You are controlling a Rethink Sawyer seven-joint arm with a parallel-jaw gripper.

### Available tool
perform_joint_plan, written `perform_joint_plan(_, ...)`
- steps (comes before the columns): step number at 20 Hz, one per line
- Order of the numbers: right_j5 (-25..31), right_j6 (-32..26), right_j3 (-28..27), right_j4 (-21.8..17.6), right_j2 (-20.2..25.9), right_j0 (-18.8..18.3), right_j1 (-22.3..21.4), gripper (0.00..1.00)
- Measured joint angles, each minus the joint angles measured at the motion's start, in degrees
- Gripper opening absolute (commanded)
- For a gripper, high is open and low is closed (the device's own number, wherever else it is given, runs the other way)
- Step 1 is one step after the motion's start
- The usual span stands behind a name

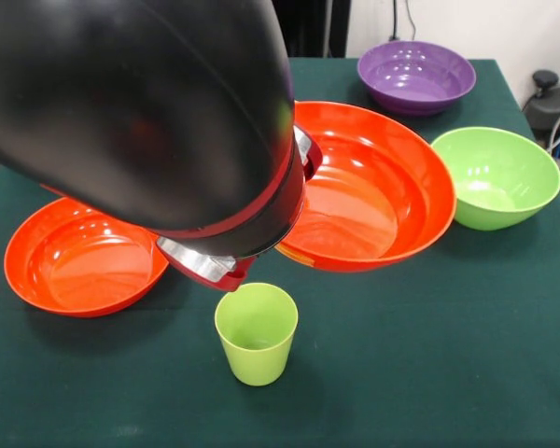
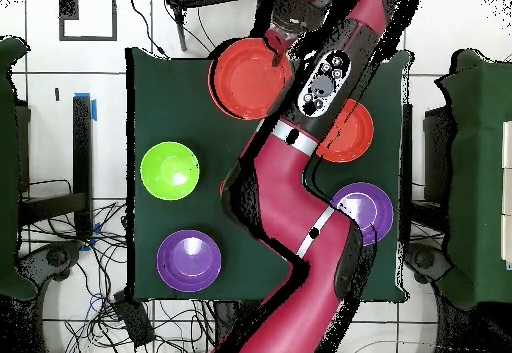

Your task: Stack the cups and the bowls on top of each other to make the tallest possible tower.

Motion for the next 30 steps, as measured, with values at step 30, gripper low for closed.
perform_joint_plan(30,0.0,-2.71,0.0,-0.36,1.15,-0.01,0.11,0.0)
